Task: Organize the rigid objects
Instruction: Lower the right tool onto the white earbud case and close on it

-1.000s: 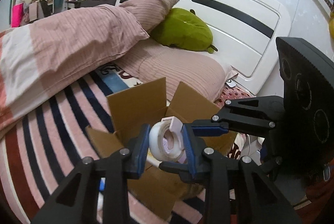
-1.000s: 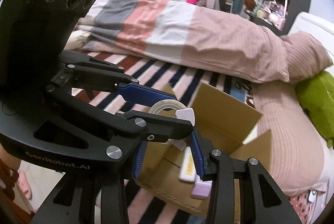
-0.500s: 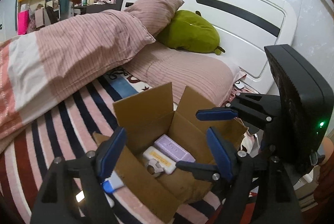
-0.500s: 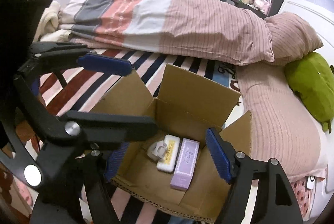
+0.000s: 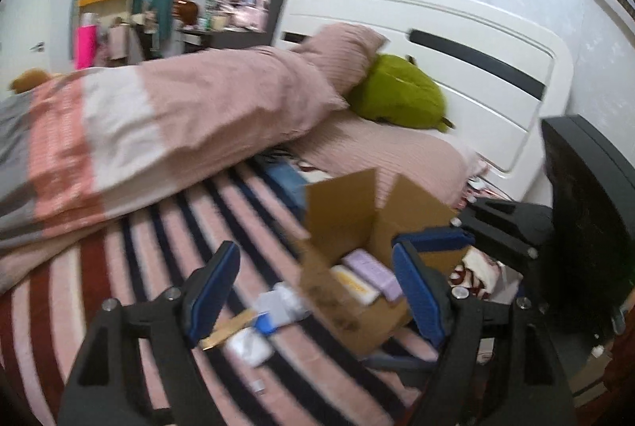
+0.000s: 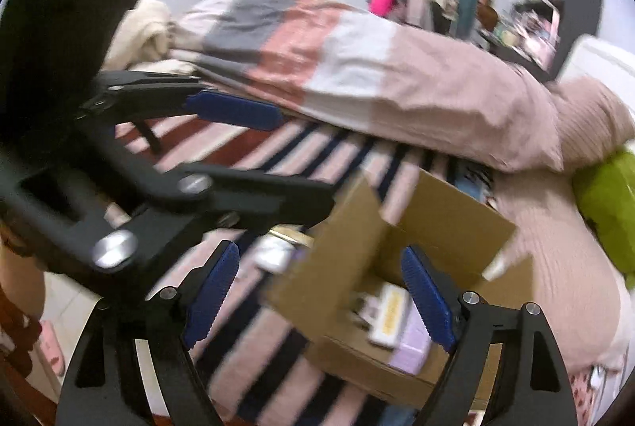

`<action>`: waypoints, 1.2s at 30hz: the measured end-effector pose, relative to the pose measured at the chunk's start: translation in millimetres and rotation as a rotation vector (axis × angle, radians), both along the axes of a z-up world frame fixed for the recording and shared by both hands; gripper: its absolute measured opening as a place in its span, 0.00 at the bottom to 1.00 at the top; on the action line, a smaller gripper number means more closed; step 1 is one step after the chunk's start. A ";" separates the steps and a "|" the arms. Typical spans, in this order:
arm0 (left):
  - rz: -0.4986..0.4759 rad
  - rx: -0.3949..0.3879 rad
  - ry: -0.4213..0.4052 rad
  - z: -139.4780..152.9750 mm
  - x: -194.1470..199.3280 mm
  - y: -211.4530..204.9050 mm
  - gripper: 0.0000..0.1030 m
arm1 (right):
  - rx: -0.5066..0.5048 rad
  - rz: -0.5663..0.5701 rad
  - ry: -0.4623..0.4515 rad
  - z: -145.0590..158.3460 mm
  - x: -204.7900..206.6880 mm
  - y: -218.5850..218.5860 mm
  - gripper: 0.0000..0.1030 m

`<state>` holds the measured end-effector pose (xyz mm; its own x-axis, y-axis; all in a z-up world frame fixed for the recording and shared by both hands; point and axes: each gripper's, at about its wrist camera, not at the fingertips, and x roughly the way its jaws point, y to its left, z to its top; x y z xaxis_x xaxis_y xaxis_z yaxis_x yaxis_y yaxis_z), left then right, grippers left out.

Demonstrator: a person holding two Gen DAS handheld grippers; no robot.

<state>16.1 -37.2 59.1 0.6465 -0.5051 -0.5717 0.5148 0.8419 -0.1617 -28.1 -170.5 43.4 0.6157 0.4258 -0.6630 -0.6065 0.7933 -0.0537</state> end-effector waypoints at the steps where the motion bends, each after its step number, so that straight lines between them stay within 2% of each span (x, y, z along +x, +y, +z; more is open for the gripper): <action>1: 0.030 0.003 -0.006 -1.0 -2.8 13.4 0.75 | 0.000 0.023 -0.008 0.7 -3.4 9.6 0.79; 4: 0.130 0.015 -0.011 -10.6 -10.8 55.8 0.76 | -0.002 0.121 -0.016 -2.4 -12.6 49.7 0.79; 7: 0.229 0.026 -0.016 -29.7 -23.2 96.8 0.77 | -0.012 0.195 0.007 -18.2 -15.7 87.0 0.79; 11: 0.318 0.020 0.037 -69.7 -35.4 134.4 0.78 | 0.013 0.253 0.119 -60.1 -8.0 119.1 0.78; 14: 0.349 0.030 0.077 -96.6 -41.9 146.5 0.78 | -0.025 0.194 0.190 -95.7 8.2 128.5 0.76; 17: 0.349 0.013 0.109 -116.6 -43.4 150.2 0.78 | -0.057 0.021 0.282 -134.5 40.7 119.1 0.65; 20: 0.345 0.010 0.129 -127.5 -42.1 150.3 0.78 | -0.061 -0.106 0.325 -158.6 64.5 102.0 0.58; 21: 0.344 0.012 0.131 -128.9 -41.6 148.7 0.78 | -0.069 -0.133 0.334 -164.1 70.5 97.6 0.52; 23: 0.339 0.000 0.133 -130.4 -39.7 147.3 0.78 | -0.050 -0.184 0.347 -168.6 82.1 86.0 0.51; 27: 0.332 -0.018 0.132 -127.0 -35.8 145.8 0.78 | 0.076 -0.177 0.444 -179.6 96.4 77.3 0.50; 29: 0.333 -0.018 0.127 -124.4 -34.8 144.6 0.78 | 0.050 -0.163 0.431 -184.2 96.5 84.3 0.50; 31: 0.332 -0.019 0.125 -122.3 -34.7 143.3 0.78 | -0.001 -0.169 0.402 -184.7 94.6 91.9 0.41; 32: 0.331 -0.019 0.125 -121.6 -34.3 143.2 0.78 | -0.025 -0.168 0.383 -184.5 94.1 94.5 0.41; 36: 0.327 -0.018 0.130 -121.3 -34.0 143.1 0.78 | -0.014 -0.094 0.335 -175.0 75.2 95.1 0.38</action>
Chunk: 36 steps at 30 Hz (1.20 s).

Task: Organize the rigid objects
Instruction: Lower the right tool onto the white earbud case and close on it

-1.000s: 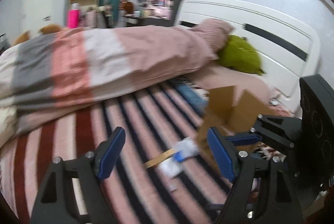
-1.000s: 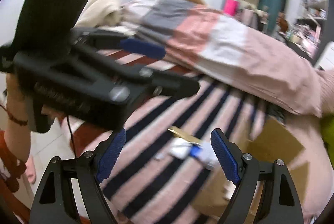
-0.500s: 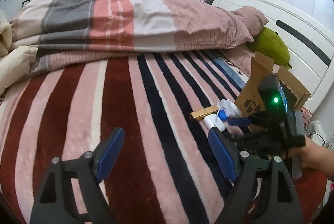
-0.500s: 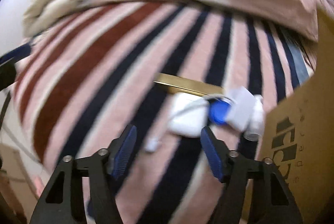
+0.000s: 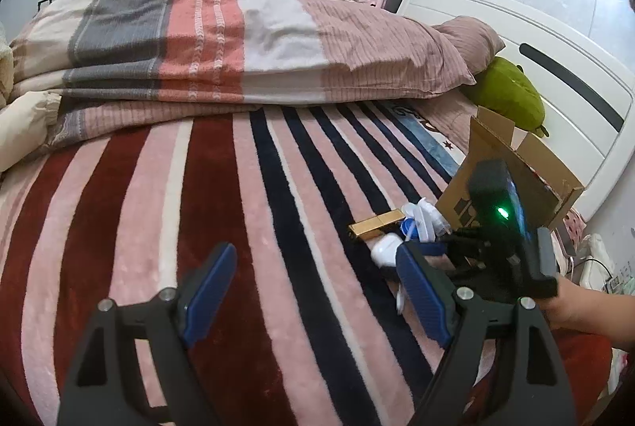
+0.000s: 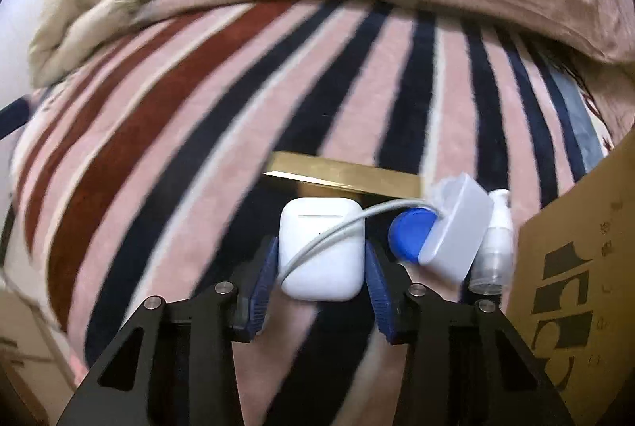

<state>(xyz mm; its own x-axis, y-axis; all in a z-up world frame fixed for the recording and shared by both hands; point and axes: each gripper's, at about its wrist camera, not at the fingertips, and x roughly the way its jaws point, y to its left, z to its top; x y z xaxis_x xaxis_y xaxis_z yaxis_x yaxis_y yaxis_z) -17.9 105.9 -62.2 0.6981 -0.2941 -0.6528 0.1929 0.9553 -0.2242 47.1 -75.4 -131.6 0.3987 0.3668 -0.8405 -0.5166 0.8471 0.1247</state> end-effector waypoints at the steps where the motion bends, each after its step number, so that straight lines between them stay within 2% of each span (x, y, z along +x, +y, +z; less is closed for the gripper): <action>1: 0.002 0.001 0.002 0.1 -0.1 -0.5 0.78 | 0.015 0.038 -0.001 2.2 -5.0 0.8 0.38; 3: 0.000 0.000 0.002 0.2 -0.1 -0.3 0.78 | 0.040 0.139 0.004 5.0 -19.8 5.0 0.38; 6: -0.004 0.000 0.000 1.8 -1.8 -3.2 0.78 | 0.055 0.260 0.064 -1.1 -36.5 14.0 0.39; 8: -0.009 0.002 -0.001 2.9 -2.5 -5.3 0.78 | 0.025 0.294 0.032 -0.5 -45.3 16.2 0.39; 10: -0.009 0.004 0.002 3.1 -3.1 -6.1 0.78 | 0.042 0.303 0.057 -0.5 -44.9 12.9 0.45; 12: -0.004 0.011 0.006 2.9 -3.2 -6.7 0.78 | 0.075 0.311 0.075 1.8 -45.9 4.7 0.47; 19: -0.015 0.020 0.006 4.4 -1.5 -12.0 0.78 | 0.032 0.290 -0.038 19.3 -51.8 -10.5 0.47; 24: -0.020 0.017 0.003 5.9 -1.2 -13.8 0.78 | 0.018 0.247 -0.057 21.9 -47.7 -14.8 0.47; 29: -0.017 0.019 0.007 5.3 -0.4 -12.4 0.78 | -0.062 0.274 -0.077 14.5 -51.0 -5.5 0.46; 31: -0.016 0.018 0.006 5.3 -0.1 -12.3 0.78 | -0.043 0.310 -0.051 11.1 -53.1 0.4 0.46; 36: -0.019 0.021 0.007 5.1 0.3 -13.2 0.78 | -0.073 0.339 -0.059 2.6 -53.4 19.0 0.46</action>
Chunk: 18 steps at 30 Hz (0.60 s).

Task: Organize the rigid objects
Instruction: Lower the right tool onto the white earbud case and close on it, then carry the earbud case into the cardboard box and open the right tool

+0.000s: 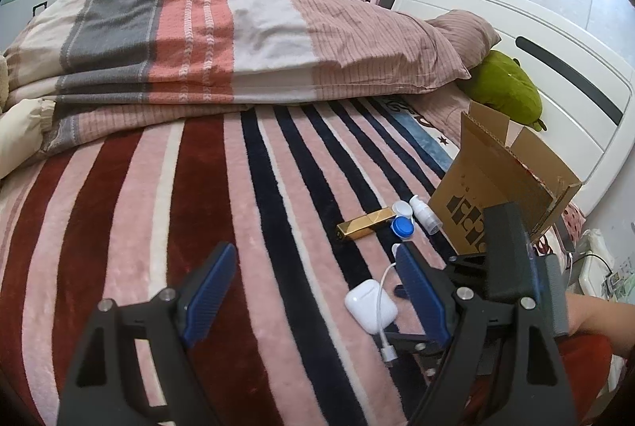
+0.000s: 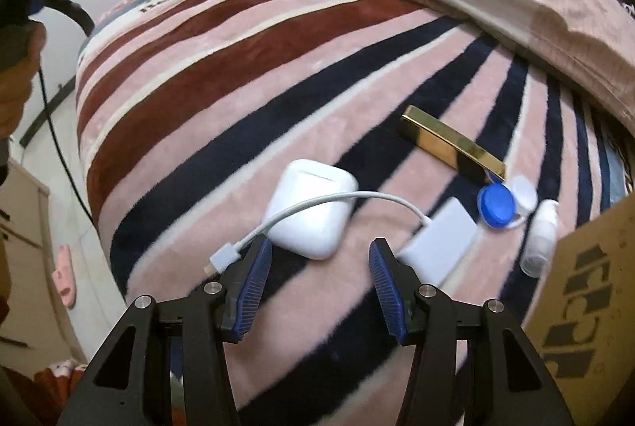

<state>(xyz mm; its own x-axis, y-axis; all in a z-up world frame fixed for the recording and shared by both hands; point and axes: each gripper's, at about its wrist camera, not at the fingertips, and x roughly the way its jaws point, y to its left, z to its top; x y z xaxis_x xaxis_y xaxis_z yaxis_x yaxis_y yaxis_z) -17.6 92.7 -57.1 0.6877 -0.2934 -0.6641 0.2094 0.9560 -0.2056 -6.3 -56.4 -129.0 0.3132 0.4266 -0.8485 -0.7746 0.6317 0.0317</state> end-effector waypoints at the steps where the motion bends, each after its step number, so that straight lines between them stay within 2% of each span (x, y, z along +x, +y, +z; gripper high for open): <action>1: 0.000 0.001 0.001 -0.2 0.1 -0.3 0.78 | -0.002 0.001 -0.001 -1.4 0.6 3.1 0.46; 6: 0.004 0.005 0.009 -1.7 1.3 -1.5 0.78 | 0.024 -0.031 -0.010 1.5 7.8 17.3 0.46; 11: -0.003 0.011 0.015 -2.6 1.9 -5.5 0.78 | 0.007 -0.090 0.004 -3.1 21.5 26.0 0.44; 18: -0.018 0.022 0.026 -4.9 3.0 -9.6 0.78 | -0.015 -0.060 0.005 3.0 6.3 10.6 0.41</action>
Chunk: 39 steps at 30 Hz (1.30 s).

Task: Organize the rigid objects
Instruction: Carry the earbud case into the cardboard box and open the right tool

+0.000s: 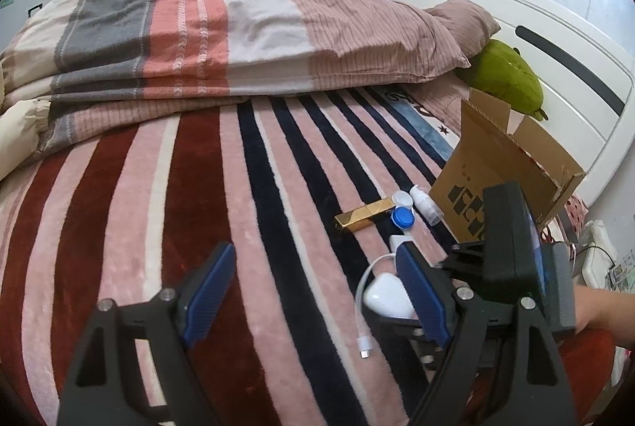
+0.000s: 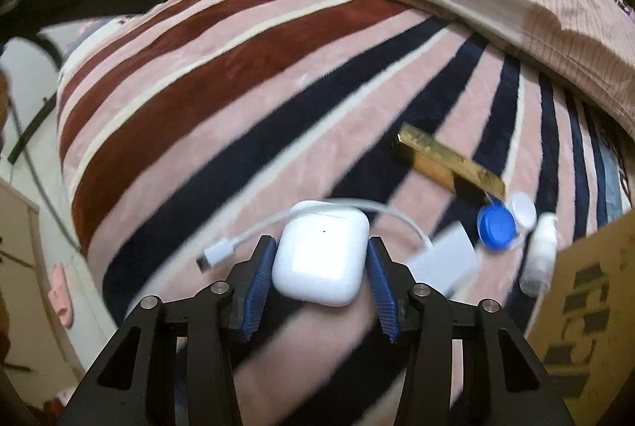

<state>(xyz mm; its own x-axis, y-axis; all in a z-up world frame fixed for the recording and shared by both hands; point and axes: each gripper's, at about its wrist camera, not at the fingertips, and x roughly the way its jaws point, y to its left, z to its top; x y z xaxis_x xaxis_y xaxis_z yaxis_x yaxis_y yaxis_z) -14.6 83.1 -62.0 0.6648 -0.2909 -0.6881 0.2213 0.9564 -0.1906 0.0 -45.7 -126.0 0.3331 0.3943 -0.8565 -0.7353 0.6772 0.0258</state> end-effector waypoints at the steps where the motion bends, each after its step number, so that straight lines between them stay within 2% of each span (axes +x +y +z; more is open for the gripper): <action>1: -0.002 0.000 0.003 -0.6 0.6 -0.9 0.78 | -0.015 0.004 0.010 -2.2 -2.1 -4.1 0.41; 5: 0.001 0.000 0.005 -0.6 3.1 -3.6 0.78 | -0.048 -0.019 0.019 -7.6 -3.3 -11.0 0.41; 7: -0.008 0.000 0.001 0.2 3.3 -5.5 0.78 | -0.069 -0.032 0.005 -9.0 -2.5 -5.6 0.47; 9: -0.009 0.003 0.001 0.7 3.7 -7.3 0.78 | -0.090 -0.041 -0.008 -10.0 -2.8 0.4 0.47; 11: -0.007 0.004 0.006 0.2 3.9 -8.3 0.78 | -0.088 -0.056 0.001 -9.4 0.0 1.1 0.39; 13: -0.013 0.006 0.016 -1.6 4.2 -10.0 0.78 | -0.077 -0.059 -0.008 -5.5 -1.0 -0.9 0.39; 15: -0.044 -0.013 0.030 -3.3 3.8 -11.8 0.78 | -0.039 -0.058 -0.028 4.3 -4.0 -5.9 0.38; 17: -0.098 -0.068 0.039 -0.6 5.0 -15.2 0.78 | 0.040 -0.054 -0.029 20.7 -8.1 -11.9 0.38; 21: -0.198 -0.127 0.017 20.2 9.0 -34.5 0.77 | 0.153 -0.021 -0.096 65.1 -18.9 -15.8 0.38; 26: -0.312 -0.209 -0.020 53.8 22.3 -63.6 0.56 | 0.243 -0.021 -0.231 123.9 -27.7 -32.4 0.38; 28: -0.349 -0.215 -0.040 67.6 29.7 -78.1 0.41 | 0.235 -0.029 -0.300 138.7 -29.4 -39.8 0.38; 32: -0.429 -0.194 -0.062 84.9 47.6 -118.3 0.38 | 0.220 -0.091 -0.368 158.7 -20.0 -70.0 0.38; 33: -0.443 -0.185 -0.059 86.8 52.8 -128.8 0.34 | 0.215 -0.108 -0.372 160.6 -18.1 -76.6 0.38; 39: -0.542 -0.124 -0.002 87.6 85.7 -198.8 0.34 | 0.158 -0.237 -0.356 157.5 3.1 -132.1 0.38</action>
